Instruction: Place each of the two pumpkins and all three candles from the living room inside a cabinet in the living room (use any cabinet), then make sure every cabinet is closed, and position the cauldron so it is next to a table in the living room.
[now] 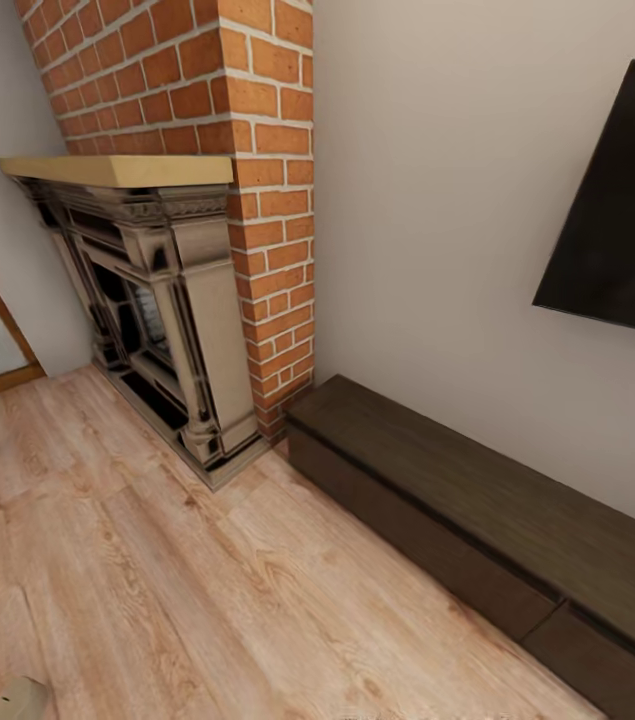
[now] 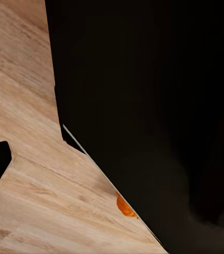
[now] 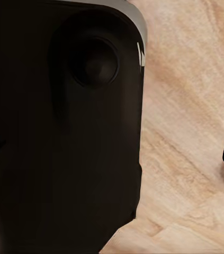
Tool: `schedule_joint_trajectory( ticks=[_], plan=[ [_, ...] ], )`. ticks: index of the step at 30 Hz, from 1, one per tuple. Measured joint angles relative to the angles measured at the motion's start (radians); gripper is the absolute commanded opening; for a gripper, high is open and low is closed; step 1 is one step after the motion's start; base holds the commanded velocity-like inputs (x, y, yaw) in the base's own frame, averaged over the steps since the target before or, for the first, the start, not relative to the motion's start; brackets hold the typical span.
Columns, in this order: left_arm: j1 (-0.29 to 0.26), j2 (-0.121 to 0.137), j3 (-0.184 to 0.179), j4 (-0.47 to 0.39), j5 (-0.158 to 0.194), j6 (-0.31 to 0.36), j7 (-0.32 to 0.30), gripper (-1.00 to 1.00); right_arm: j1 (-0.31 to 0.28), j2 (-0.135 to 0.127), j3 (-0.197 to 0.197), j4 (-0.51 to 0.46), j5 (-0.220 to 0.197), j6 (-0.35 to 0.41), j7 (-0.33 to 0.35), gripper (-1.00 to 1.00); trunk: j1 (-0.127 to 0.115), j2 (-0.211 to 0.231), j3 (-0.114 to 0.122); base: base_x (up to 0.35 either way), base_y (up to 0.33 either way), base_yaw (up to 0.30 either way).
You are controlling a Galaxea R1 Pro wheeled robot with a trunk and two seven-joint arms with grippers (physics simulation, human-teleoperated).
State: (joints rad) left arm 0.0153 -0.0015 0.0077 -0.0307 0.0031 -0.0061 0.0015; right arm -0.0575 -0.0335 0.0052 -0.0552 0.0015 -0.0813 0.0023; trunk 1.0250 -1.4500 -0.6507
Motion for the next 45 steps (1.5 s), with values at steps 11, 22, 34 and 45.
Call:
schedule_joint_trajectory(
  ticks=[11,22,34,45],
  plan=[
    [0.0,0.0,0.0,0.0,0.0,0.0,0.0,1.0,0.0,0.0,0.0,0.0,0.0,0.0,0.001,1.0,0.0,0.0,-0.003,0.0,0.208,-0.285],
    [0.0,-0.001,0.0,0.0,0.0,0.0,0.0,1.0,0.0,0.001,0.0,0.0,0.0,0.0,0.001,1.0,0.0,0.0,-0.003,0.0,0.263,-0.286],
    [0.0,-0.002,0.0,0.0,0.0,0.0,0.0,1.0,0.0,0.001,0.001,0.0,0.0,0.0,0.001,1.0,0.0,0.0,-0.003,0.0,0.272,-0.286],
    [0.0,-0.002,0.0,0.0,0.0,0.0,0.0,1.0,0.0,0.001,0.0,0.0,0.0,0.0,0.001,1.0,0.0,0.0,-0.001,0.001,0.274,-0.285]
  ],
)
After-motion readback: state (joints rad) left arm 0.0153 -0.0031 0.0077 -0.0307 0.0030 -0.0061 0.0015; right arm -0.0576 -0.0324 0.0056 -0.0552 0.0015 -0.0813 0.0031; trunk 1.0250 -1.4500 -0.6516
